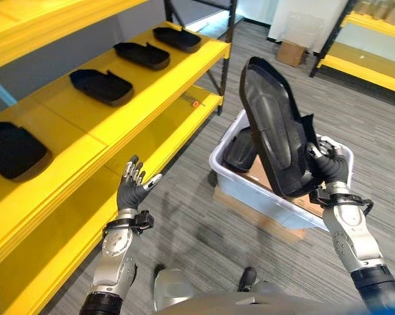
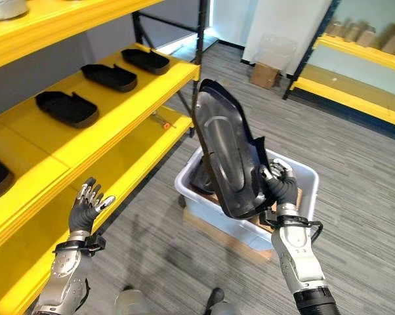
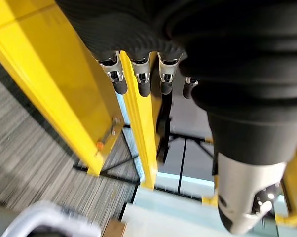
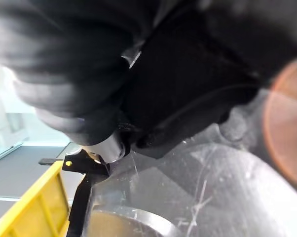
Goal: Move parts from the plastic box to the shelf.
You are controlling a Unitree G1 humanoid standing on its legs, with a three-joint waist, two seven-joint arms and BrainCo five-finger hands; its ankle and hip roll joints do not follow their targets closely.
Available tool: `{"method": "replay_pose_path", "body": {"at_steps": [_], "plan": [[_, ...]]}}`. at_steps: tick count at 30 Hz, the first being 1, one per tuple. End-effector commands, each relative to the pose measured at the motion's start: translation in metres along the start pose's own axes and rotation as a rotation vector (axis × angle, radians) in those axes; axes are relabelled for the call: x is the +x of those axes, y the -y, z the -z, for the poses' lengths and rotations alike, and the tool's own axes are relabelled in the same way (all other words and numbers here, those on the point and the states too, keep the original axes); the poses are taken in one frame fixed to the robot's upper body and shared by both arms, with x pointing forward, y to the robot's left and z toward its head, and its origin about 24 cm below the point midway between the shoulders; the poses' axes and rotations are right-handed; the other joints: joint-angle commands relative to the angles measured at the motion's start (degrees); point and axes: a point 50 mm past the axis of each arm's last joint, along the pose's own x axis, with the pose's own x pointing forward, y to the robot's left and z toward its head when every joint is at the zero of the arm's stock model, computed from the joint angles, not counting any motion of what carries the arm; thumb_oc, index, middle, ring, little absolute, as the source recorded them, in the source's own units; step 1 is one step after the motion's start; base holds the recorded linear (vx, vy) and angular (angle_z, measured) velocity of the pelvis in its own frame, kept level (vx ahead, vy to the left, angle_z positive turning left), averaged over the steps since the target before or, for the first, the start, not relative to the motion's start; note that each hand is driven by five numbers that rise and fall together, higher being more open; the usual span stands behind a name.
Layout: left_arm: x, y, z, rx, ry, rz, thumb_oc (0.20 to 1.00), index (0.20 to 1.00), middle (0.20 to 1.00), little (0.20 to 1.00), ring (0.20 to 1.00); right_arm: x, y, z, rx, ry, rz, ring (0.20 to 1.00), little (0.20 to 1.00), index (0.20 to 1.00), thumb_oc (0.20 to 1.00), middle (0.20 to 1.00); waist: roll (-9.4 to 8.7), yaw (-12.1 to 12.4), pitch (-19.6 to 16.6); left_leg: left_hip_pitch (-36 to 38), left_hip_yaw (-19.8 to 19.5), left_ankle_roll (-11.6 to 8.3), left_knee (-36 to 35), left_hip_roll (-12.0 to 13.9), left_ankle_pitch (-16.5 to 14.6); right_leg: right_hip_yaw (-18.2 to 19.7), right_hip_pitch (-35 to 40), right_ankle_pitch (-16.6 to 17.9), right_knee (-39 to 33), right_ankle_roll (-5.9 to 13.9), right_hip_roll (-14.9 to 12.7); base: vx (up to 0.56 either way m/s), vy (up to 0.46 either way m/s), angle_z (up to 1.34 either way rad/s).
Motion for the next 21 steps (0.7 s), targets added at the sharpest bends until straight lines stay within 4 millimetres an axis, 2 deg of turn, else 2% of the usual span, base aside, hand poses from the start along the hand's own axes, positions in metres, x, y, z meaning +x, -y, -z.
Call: {"method": "replay_pose_path", "body": {"at_steps": [1,2,4,6,8,11,12,14,15,16,17,18,19,20,21], "plan": [[-0.005,0.004,-0.010,0.022,0.066,0.056,1.000,1.000,1.000,1.000,1.000,0.009,0.005,-0.037,0.054,0.193,-0.004,0.200,0.200,0.200,0.200,0.200,2.24,0.65,-4.68,-0.88,-0.39,2.12,-2.67,0.44,2.25,0.99,-1.59,-7.08,4.98,1.48,-0.31,0.03,0.201,0.72],[-0.005,0.004,-0.010,0.022,0.065,0.057,1.000,1.000,1.000,1.000,1.000,0.008,0.005,-0.037,0.053,0.192,-0.002,0.200,0.200,0.200,0.200,0.200,2.18,0.63,-4.75,-0.83,-0.45,2.18,-2.90,0.32,2.39,0.89,-1.56,-7.01,4.94,1.56,-0.40,0.04,0.317,0.72],[-0.002,0.000,-0.021,0.076,0.112,0.075,1.000,1.000,1.000,1.000,1.000,0.010,0.003,-0.039,0.053,0.207,0.010,0.200,0.200,0.200,0.200,0.200,1.65,1.95,-5.54,-1.25,-2.87,3.78,-5.05,-4.03,1.45,-1.47,-0.32,-3.26,3.85,4.16,-4.61,0.07,0.460,1.19],[0.000,-0.002,-0.026,0.089,0.134,0.065,1.000,1.000,1.000,1.000,1.000,0.014,-0.003,-0.040,0.050,0.214,-0.002,0.200,0.200,0.200,0.200,0.200,1.41,2.75,-5.21,-1.63,-3.81,4.99,-4.48,-6.40,0.28,-1.05,-0.47,-0.71,3.77,5.55,-6.85,0.04,0.425,0.61],[0.002,-0.004,-0.034,0.112,0.171,0.059,1.000,1.000,1.000,1.000,1.000,0.018,-0.006,-0.043,0.057,0.233,0.022,0.200,0.200,0.200,0.200,0.200,0.80,4.15,-5.11,-2.93,-5.85,7.38,-3.79,-11.66,-1.47,-1.24,0.36,3.54,4.14,7.55,-11.05,0.05,0.482,0.27],[0.003,-0.004,-0.034,0.126,0.172,0.063,1.000,1.000,1.000,1.000,1.000,0.017,-0.006,-0.041,0.067,0.229,0.033,0.200,0.200,0.200,0.200,0.200,0.56,4.13,-5.30,-3.02,-6.68,8.04,-4.07,-12.94,-1.48,-1.02,0.65,4.50,4.50,7.95,-11.92,0.04,0.226,0.41],[0.005,-0.003,-0.037,0.141,0.183,0.067,1.000,1.000,1.000,1.000,1.000,0.015,-0.006,-0.039,0.073,0.222,0.038,0.200,0.200,0.200,0.200,0.200,0.19,3.36,-5.48,-3.70,-8.63,9.46,-4.56,-15.11,-0.31,3.27,-0.97,6.47,6.17,6.78,-12.11,0.02,0.224,0.76],[0.010,0.000,-0.039,0.139,0.196,0.078,1.000,1.000,1.000,1.000,1.000,0.011,-0.004,-0.035,0.086,0.206,0.043,0.200,0.200,0.200,0.200,0.200,0.90,1.25,-5.21,-3.10,-11.54,10.29,-6.29,-16.01,1.10,16.86,-4.56,4.72,7.84,4.96,-6.87,0.08,0.284,1.22],[0.015,0.009,-0.040,0.139,0.203,0.104,1.000,1.000,1.000,1.000,1.000,0.006,0.000,-0.033,0.108,0.200,0.055,0.200,0.200,0.200,0.200,0.200,1.49,-0.75,-4.47,-2.56,-14.26,10.87,-7.36,-16.71,2.48,25.57,-7.28,1.07,9.96,3.60,-0.33,0.15,0.314,1.39],[0.016,0.017,-0.038,0.129,0.198,0.134,1.000,1.000,1.000,1.000,1.000,0.000,0.006,-0.028,0.122,0.181,0.068,0.200,0.200,0.200,0.200,0.200,1.48,-2.15,-4.29,-1.99,-15.87,11.25,-8.23,-17.29,3.42,27.86,-8.30,-4.43,9.87,2.07,6.09,0.14,0.273,2.11],[0.015,0.019,-0.035,0.119,0.187,0.140,1.000,1.000,1.000,1.000,1.000,-0.002,0.008,-0.026,0.135,0.174,0.075,0.200,0.200,0.200,0.200,0.200,0.97,-2.50,-4.42,-1.69,-16.67,11.22,-9.09,-17.93,4.25,28.16,-8.80,-5.53,9.11,0.98,9.59,0.11,0.141,1.37],[0.013,0.019,-0.033,0.118,0.178,0.144,1.000,1.000,1.000,1.000,1.000,-0.005,0.011,-0.023,0.138,0.161,0.083,0.200,0.200,0.200,0.200,0.200,0.67,-2.71,-4.55,-1.57,-17.26,11.24,-9.23,-18.49,4.41,28.37,-9.00,-5.90,8.37,0.57,11.40,0.08,0.056,1.36],[0.010,0.018,-0.030,0.105,0.164,0.142,1.000,1.000,1.000,1.000,1.000,-0.009,0.012,-0.019,0.142,0.145,0.085,0.200,0.200,0.200,0.200,0.200,-0.16,-3.01,-4.91,-1.30,-18.26,11.47,-9.43,-19.76,4.74,29.26,-8.70,-5.48,5.87,-0.50,14.77,0.08,0.061,0.90],[0.007,0.019,-0.028,0.092,0.156,0.141,1.000,1.000,1.000,1.000,1.000,-0.012,0.012,-0.017,0.135,0.137,0.081,0.200,0.200,0.200,0.200,0.200,-0.47,-3.34,-4.98,-1.06,-18.57,11.66,-9.27,-20.73,4.73,31.95,-8.97,-4.59,3.73,-1.04,16.68,0.06,0.058,0.78],[0.007,0.019,-0.028,0.092,0.156,0.141,1.000,1.000,1.000,1.000,1.000,-0.012,0.012,-0.017,0.135,0.137,0.081,0.200,0.200,0.200,0.200,0.200,-0.47,-3.33,-4.98,-1.05,-18.56,11.66,-9.27,-20.72,4.72,31.96,-8.95,-4.57,3.71,-1.04,16.68,0.02,0.040,0.57]]}}
